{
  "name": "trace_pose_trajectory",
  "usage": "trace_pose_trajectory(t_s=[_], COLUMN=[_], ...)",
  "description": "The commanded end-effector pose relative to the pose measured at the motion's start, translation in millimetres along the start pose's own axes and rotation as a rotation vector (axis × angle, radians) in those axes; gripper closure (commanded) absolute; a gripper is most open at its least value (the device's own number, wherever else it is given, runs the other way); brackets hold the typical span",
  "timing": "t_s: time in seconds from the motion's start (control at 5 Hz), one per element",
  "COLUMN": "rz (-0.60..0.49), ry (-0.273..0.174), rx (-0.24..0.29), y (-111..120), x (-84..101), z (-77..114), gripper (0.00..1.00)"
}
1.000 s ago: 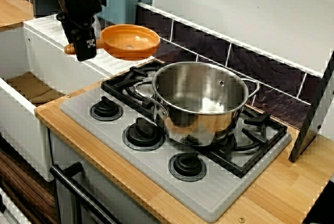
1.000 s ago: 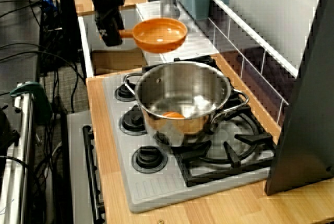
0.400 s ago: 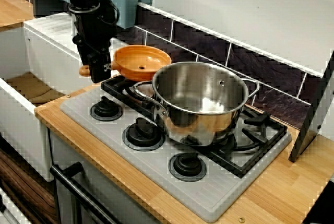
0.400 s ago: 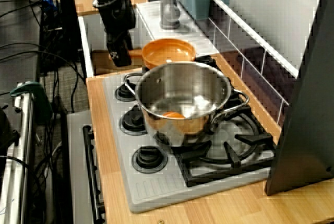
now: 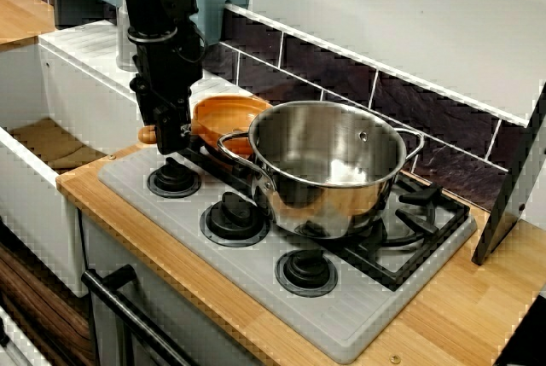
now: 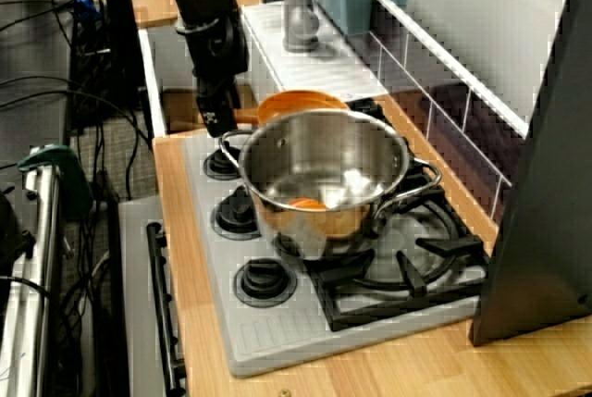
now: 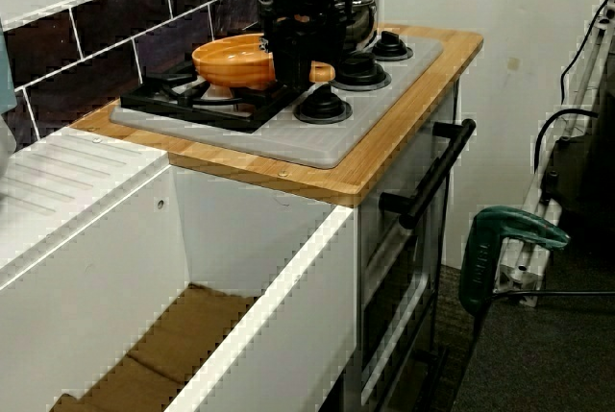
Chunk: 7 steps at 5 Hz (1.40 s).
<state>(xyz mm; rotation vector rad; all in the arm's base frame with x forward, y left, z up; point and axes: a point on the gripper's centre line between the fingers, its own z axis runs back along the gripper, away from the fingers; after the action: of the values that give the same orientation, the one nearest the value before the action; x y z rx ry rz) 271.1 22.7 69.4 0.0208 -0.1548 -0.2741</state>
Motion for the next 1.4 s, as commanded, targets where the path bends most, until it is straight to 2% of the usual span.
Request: trace_pose_trajectory(t_s=[0.0, 0.4, 0.8, 1.0, 1.2], rz=[0.011, 0.020, 0.030, 0.028, -0.006], ry=[-0.014, -0.025, -0.053, -0.077, -0.099], rx=[0.023, 0.003, -0.020, -0.033, -0.017], y=[6.1, 12.2, 16.5, 14.7, 1.5], x=[6.2, 5.0, 2.2, 5.2, 20.4], z=[8.2, 20.5, 41.6, 56.4, 72.8], gripper=[0.00, 0.00, 0.00, 0.00, 0.00])
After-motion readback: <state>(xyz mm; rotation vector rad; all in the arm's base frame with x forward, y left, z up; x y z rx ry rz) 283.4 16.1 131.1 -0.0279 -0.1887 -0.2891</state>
